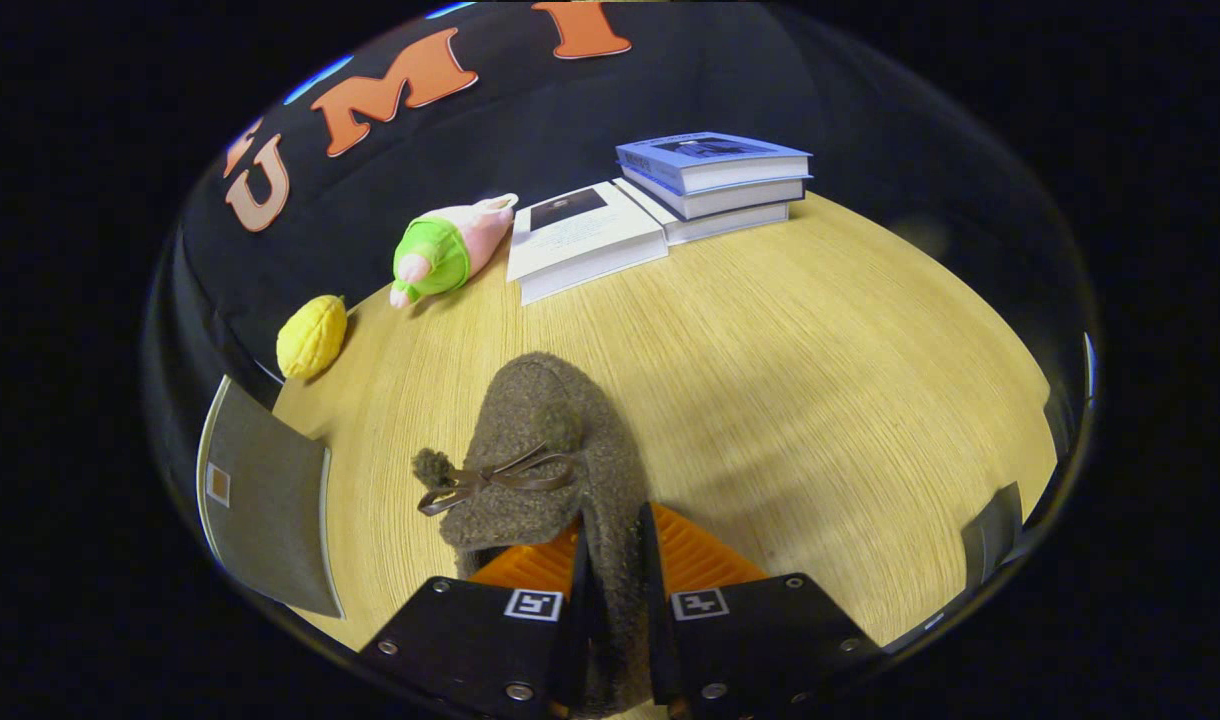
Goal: Open the storage box then place both shoes into the box .Put the left shoe in first, then the right shoe, with the right side of both shoes facing outward in a uniform manner.
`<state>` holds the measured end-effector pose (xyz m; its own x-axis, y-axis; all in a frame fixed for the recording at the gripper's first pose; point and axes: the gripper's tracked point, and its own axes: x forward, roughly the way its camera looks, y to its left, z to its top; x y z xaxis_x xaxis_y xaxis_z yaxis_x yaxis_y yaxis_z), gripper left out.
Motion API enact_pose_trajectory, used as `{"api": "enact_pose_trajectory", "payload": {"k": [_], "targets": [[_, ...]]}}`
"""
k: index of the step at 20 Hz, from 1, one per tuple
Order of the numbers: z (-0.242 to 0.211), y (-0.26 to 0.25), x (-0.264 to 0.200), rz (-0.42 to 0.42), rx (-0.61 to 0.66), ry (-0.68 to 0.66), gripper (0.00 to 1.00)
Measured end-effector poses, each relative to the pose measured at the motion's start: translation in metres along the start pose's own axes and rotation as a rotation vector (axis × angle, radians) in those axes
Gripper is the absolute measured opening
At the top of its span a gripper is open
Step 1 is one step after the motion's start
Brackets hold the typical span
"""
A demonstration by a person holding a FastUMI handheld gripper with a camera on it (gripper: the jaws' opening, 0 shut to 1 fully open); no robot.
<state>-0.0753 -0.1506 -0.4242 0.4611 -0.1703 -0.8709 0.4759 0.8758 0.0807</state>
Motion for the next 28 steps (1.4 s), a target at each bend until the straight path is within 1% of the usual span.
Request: {"api": "enact_pose_trajectory", "payload": {"k": [1, 3, 5, 9, 18, 20, 24, 28], "targets": [[0.000, -0.001, 0.000, -0.004, 0.022, 0.000, 0.17], [-0.001, -0.001, -0.003, -0.013, 0.045, 0.003, 0.10], [0.002, -0.002, -0.009, -0.029, 0.070, -0.012, 0.07], [0.011, 0.024, -0.025, 0.037, 0.124, -0.031, 0.07], [0.023, 0.105, -0.069, 0.152, 0.081, -0.074, 0.07], [0.027, 0.128, -0.081, 0.184, 0.071, -0.091, 0.07], [0.031, 0.185, -0.112, 0.285, 0.049, -0.116, 0.07], [0.031, 0.240, -0.134, 0.362, 0.019, -0.132, 0.06]]}}
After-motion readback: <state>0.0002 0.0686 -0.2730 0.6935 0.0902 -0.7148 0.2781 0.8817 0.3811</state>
